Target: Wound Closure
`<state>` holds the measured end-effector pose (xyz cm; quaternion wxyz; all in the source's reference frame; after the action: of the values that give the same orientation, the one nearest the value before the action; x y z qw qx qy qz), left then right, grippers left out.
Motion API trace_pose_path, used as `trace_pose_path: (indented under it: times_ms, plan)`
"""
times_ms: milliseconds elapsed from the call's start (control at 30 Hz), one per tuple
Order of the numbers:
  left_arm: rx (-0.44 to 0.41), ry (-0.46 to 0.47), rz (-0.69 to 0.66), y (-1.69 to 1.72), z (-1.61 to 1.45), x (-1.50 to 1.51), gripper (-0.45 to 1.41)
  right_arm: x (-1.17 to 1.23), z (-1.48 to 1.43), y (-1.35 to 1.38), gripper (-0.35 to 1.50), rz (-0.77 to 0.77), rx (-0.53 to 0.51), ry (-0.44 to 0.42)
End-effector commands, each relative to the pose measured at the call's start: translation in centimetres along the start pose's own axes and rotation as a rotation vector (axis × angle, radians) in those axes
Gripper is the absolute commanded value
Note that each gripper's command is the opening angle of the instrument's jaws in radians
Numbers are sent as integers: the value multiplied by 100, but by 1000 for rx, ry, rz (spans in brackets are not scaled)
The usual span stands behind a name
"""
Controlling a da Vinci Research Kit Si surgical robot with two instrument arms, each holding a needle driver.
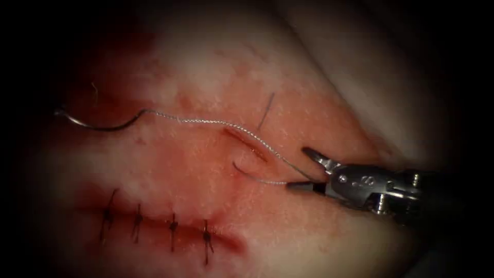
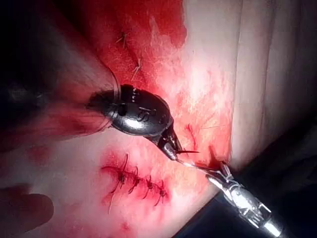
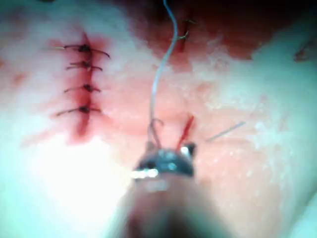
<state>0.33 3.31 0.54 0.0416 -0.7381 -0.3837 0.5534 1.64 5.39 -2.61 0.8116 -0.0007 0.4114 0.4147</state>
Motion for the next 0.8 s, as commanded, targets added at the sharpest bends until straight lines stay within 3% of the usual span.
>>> trace_pose_path:
  times_ms: [33, 167, 300, 500, 700, 800]
  plan:
    - [-3, 2, -1, 0, 3, -7, -35, -5, 16, 4, 128, 31, -5, 1]
    - [-19, 30, -4, 5, -4, 1, -35, -7, 34, 16, 128, 31, -8, 5]
    - [-44, 70, -13, 14, -21, 20, -35, -10, 41, 24, 140, 28, 36, 8]
    - [-47, 80, -29, 22, -36, 32, -35, -10, 43, 23, 131, 23, 129, 25]
    - [-35, 74, -20, 15, -25, 20, -35, -18, 65, 24, 128, 206, 98, 58]
    - [-25, 69, -14, 10, -18, 12, -35, -31, 81, 32, 128, 379, 37, 92]
